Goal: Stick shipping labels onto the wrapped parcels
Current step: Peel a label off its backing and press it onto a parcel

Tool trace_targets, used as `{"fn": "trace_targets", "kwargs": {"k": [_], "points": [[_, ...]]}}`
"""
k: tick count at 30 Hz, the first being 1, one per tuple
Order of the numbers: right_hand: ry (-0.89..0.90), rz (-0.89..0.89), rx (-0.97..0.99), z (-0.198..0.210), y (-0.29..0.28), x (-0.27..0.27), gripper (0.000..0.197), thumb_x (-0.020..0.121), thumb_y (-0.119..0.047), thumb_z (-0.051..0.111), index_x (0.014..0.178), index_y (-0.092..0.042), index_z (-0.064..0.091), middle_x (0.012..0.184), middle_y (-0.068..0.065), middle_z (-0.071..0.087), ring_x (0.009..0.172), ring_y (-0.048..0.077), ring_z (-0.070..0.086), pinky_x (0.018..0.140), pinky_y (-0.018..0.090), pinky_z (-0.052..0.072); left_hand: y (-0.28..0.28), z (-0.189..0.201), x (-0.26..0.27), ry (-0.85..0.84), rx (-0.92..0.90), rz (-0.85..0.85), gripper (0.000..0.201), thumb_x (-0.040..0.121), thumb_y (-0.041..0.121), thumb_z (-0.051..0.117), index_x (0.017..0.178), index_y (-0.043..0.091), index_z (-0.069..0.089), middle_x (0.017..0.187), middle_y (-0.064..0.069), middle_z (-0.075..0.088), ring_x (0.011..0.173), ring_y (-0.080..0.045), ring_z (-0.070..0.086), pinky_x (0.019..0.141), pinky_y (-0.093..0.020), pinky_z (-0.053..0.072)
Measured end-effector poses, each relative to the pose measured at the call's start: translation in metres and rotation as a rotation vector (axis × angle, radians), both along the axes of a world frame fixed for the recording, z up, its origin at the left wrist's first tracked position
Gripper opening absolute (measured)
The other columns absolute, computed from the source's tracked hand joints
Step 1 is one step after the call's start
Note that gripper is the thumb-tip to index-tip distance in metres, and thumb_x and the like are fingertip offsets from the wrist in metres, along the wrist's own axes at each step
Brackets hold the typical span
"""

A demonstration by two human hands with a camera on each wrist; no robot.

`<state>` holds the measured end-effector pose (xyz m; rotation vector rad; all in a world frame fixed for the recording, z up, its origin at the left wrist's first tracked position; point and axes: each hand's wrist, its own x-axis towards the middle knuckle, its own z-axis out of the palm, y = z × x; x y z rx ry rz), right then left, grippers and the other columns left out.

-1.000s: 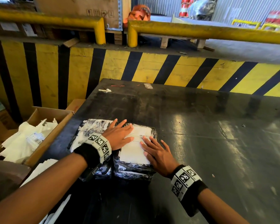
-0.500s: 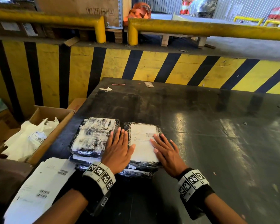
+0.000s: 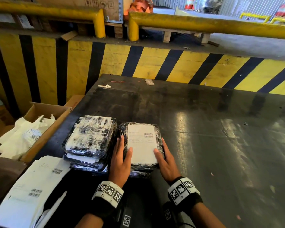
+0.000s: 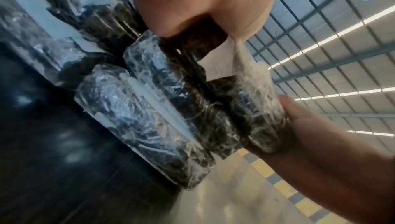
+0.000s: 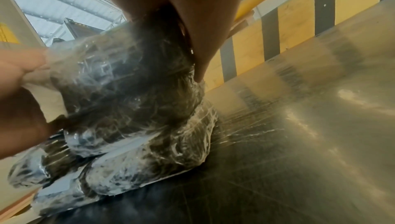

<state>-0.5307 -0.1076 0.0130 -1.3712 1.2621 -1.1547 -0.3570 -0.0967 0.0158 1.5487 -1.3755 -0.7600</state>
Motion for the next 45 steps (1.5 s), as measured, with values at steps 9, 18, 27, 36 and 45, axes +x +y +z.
{"fn": "trace_targets", "kwargs": {"k": [9,18,27,36,45], "points": [[-0.027,0.076,0.011,0.004,0.000,-0.003,0.056,0.098,-0.014,0.042,0.148,-0.013,0.018,0.143,-0.002,0.043,0.122,-0.007,0.046,0.095,0.009,0.039,0.001,0.004,0.001,0.064,0.049,-0.039,0.059,0.095,0.042,0.042,0.148,0.033,0.016,0.155,0.005,0.022,0.141,-0.013,0.023,0.116,-0.041,0.023],[-0.017,0.031,-0.014,0.014,0.092,-0.036,0.060,0.097,-0.014,0.044,0.148,-0.014,0.014,0.149,-0.004,0.033,0.135,0.003,0.034,0.111,0.017,0.029,0.089,0.014,-0.027,0.169,0.047,-0.177,0.058,0.098,0.030,0.039,0.149,0.032,0.010,0.155,0.006,0.020,0.140,-0.009,0.025,0.116,-0.037,0.024],[0.039,-0.065,0.094,-0.021,0.236,-0.124,0.059,0.096,-0.011,0.045,0.147,-0.013,0.018,0.147,-0.006,0.031,0.131,-0.004,0.031,0.101,0.001,0.028,0.213,-0.027,-0.112,0.081,0.119,-0.277,0.059,0.099,0.028,0.038,0.148,0.026,0.006,0.157,0.006,0.005,0.141,-0.002,0.007,0.117,-0.026,0.010],[0.202,-0.155,0.257,-0.054,0.296,-0.183,0.059,0.096,-0.020,0.048,0.147,-0.015,0.019,0.144,-0.007,0.034,0.134,0.006,0.031,0.099,0.002,0.026,0.262,-0.064,-0.163,-0.067,0.296,-0.441,0.064,0.099,0.036,0.035,0.148,0.024,-0.004,0.158,0.001,-0.002,0.144,-0.012,0.008,0.116,-0.025,0.009],[0.285,-0.089,0.302,-0.083,0.298,-0.194,0.077,0.090,-0.050,0.045,0.150,-0.021,0.006,0.155,-0.003,0.024,0.142,0.009,0.024,0.117,0.040,0.023,0.262,-0.072,-0.159,-0.373,0.291,-0.532,0.068,0.099,0.042,0.028,0.143,0.020,-0.019,0.157,-0.003,-0.012,0.145,-0.015,-0.002,0.112,-0.021,-0.005]]}}
